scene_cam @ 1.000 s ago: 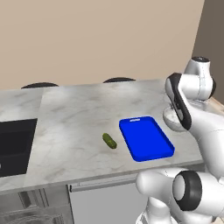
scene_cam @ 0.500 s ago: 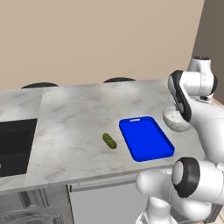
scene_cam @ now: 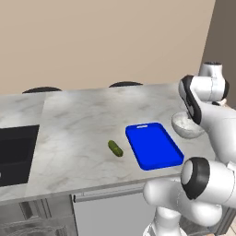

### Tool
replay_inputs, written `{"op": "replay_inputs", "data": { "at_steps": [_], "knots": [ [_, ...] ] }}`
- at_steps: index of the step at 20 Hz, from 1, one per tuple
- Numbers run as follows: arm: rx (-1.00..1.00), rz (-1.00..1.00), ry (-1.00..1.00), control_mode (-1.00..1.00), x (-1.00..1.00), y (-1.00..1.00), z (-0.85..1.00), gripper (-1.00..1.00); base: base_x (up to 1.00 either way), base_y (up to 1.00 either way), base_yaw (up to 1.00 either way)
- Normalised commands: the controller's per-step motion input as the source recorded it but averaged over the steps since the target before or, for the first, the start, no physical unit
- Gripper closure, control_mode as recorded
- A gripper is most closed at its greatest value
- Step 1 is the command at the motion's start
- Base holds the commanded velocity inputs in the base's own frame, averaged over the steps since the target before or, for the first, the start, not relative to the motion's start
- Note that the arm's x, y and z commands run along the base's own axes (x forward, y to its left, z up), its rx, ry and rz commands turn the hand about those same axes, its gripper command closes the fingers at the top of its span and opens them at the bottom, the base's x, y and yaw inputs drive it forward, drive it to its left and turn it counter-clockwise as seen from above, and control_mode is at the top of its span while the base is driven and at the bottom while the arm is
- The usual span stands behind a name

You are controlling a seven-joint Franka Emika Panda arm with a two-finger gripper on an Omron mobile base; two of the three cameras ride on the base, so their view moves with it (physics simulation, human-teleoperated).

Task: Place the two vegetables and bowl onto the tray for setting up a vegetable dip station.

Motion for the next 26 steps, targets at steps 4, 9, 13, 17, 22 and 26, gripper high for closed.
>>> {"op": "replay_inputs", "data": {
  "at_steps": [4, 9, 13, 17, 22, 26],
  "knots": [
    [0.0, -0.07, 0.0, -1.0, 0.05, -0.17, -0.21, -1.0, 0.0, 0.0, 0.0],
    [0.0, -0.14, 0.02, -1.0, 0.14, -0.14, -0.22, -1.0, 0.0, 0.0, 0.0],
    [0.0, -0.16, 0.07, -1.0, 0.18, -0.14, -0.22, -1.0, 0.0, 0.0, 0.0],
    [0.0, -0.2, 0.1, -1.0, 0.24, -0.07, -0.22, -1.0, 0.0, 0.0, 0.0],
    [0.0, -0.15, 0.1, -1.0, 0.17, -0.15, -0.19, -1.0, 0.0, 0.0, 0.0],
    [0.0, -0.06, 0.05, -1.0, 0.16, -0.21, -0.23, -1.0, 0.0, 0.0, 0.0]
  ]
}}
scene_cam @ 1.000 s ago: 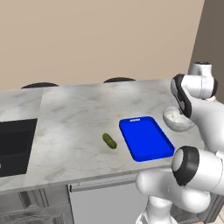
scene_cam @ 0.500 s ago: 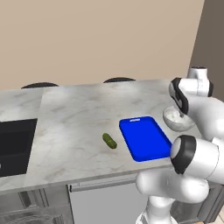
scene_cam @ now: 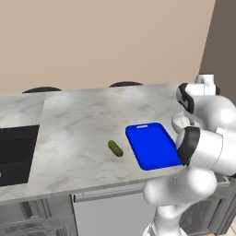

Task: Place the two vegetables and bowl onto the tray for setting up a vegetable dip station.

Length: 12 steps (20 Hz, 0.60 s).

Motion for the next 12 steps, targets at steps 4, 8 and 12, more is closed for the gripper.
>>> {"op": "replay_inputs", "data": {
  "at_steps": [4, 8, 12],
  "knots": [
    [0.02, -0.01, 0.01, -1.0, 0.11, -0.24, -0.2, -1.0, 0.0, 0.0, 0.0],
    [0.01, 0.0, 0.0, -1.0, 0.11, -0.16, -0.2, -1.0, 0.0, 0.0, 0.0],
    [0.0, 0.0, 0.0, -1.0, 0.14, -0.1, -0.21, -1.0, 0.0, 0.0, 0.0]
  ]
}}
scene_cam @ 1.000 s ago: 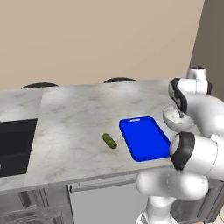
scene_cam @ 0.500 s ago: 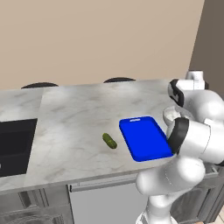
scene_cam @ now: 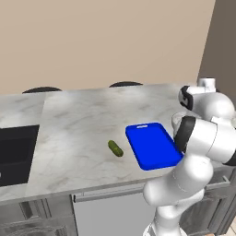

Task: Place the two vegetables and bowl onto the tray for setting up a vegetable dip station.

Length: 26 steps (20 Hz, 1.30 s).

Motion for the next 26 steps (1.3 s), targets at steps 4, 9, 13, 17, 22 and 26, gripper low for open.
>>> {"op": "replay_inputs", "data": {
  "at_steps": [4, 9, 13, 17, 22, 26],
  "knots": [
    [0.0, 0.0, 0.0, -1.0, 0.18, -0.09, -0.19, -1.0, 0.0, 0.0, 0.0],
    [0.01, 0.0, 0.0, -1.0, 0.27, -0.1, -0.16, -1.0, 0.0, 0.0, 0.0],
    [0.02, 0.0, 0.0, -1.0, 0.27, -0.09, -0.1, -1.0, 0.0, 0.0, 0.0],
    [0.03, 0.0, 0.0, -1.0, 0.27, -0.11, -0.07, -1.0, 0.0, 0.0, 0.0],
    [0.01, 0.0, 0.0, -1.0, 0.24, -0.09, -0.13, -1.0, 0.0, 0.0, 0.0],
    [0.0, 0.0, 0.0, -1.0, 0.25, -0.06, -0.18, -1.0, 0.0, 0.0, 0.0]
  ]
}}
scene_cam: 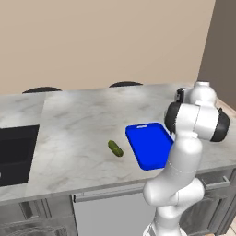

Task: Place the two vegetables and bowl onto the tray for setting up a vegetable dip station.

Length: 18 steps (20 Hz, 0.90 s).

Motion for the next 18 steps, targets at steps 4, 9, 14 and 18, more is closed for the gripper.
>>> {"op": "replay_inputs", "data": {
  "at_steps": [4, 9, 14, 18],
  "knots": [
    [0.0, 0.0, 0.0, -1.0, 0.21, -0.04, -0.22, -1.0, 0.0, 0.0, 0.0],
    [0.0, 0.0, 0.0, -1.0, 0.21, -0.06, -0.2, -1.0, 0.0, 0.0, 0.0],
    [0.0, 0.0, 0.0, -1.0, 0.02, -0.1, -0.2, -1.0, 0.0, 0.0, 0.0],
    [0.0, -0.02, 0.0, -1.0, 0.01, -0.07, -0.2, -1.0, 0.0, 0.0, 0.0]
  ]
}}
